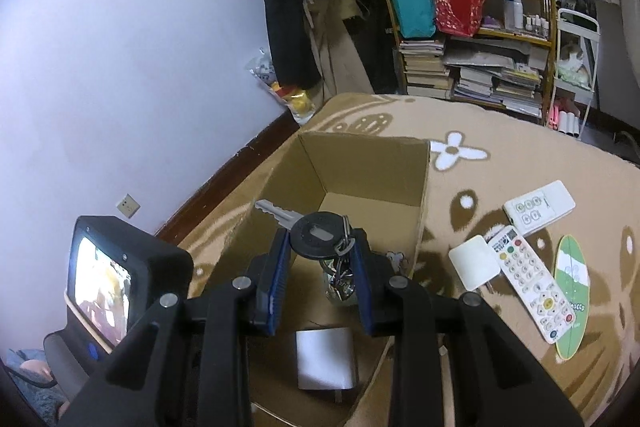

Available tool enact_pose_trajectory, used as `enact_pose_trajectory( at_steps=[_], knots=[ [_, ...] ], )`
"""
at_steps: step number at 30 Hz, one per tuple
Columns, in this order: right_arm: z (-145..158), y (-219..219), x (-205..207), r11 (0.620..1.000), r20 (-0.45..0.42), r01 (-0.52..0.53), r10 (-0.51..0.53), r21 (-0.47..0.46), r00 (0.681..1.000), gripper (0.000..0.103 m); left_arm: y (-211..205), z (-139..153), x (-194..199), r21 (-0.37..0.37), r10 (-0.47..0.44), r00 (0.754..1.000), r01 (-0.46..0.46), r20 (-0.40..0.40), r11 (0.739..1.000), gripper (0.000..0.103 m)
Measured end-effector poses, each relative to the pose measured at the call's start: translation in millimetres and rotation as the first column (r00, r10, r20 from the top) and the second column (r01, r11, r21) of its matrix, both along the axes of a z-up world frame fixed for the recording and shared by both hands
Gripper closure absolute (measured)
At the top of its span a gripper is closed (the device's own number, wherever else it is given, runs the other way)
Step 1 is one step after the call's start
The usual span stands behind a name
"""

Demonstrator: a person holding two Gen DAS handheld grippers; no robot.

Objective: Organize rigid objects
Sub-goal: 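Open the right tool to drop the keys into the box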

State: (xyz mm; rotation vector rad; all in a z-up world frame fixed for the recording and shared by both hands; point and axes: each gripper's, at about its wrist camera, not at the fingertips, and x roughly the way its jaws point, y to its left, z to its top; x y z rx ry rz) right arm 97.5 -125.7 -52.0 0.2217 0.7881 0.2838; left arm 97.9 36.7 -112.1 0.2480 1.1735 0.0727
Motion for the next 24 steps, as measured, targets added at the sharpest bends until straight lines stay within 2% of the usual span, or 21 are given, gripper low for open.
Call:
enact_pose_trajectory(
  at_steps=[4,12,14,16,20,24],
  knots=[
    [-2.8,-0.9,1.5,1.000,-0.011,0.004,-0.005,-0.018,1.000,0.069,0.8,0.0,-0.2,0.001,-0.001,1.000,0.001,-0.001,1.000,0.084],
    [6.7,-8.3,-1.7,0.999,0.021,0.027,-0.026,-0.035,0.999,0.068,0.2,-1.3,-1.3,0.009,-0.007,1.000,0.007,0.001,1.000,0.084],
    [9.6,-12.8,-2.7,0.998,0.026,0.036,-0.034,-0.047,0.999,0.063,-0.1,-1.6,-1.7,0.009,-0.008,1.000,0.008,0.001,1.000,0.084],
    [10.7,-17.7,-2.8,0.997,0.026,0.047,-0.045,-0.056,0.999,0.051,-0.1,-2.0,-2.1,0.009,-0.007,1.000,0.007,0.002,1.000,0.084],
    [10.4,-34.1,-5.2,0.996,0.022,0.077,-0.076,-0.053,0.997,0.039,0.6,-1.8,-2.8,0.013,-0.009,1.000,0.009,0.002,1.000,0.084],
    [6.7,-49.4,-7.4,0.992,0.004,0.110,-0.110,-0.067,0.994,0.017,0.9,-1.1,-3.3,0.014,-0.011,1.000,0.011,0.001,1.000,0.084]
  ],
)
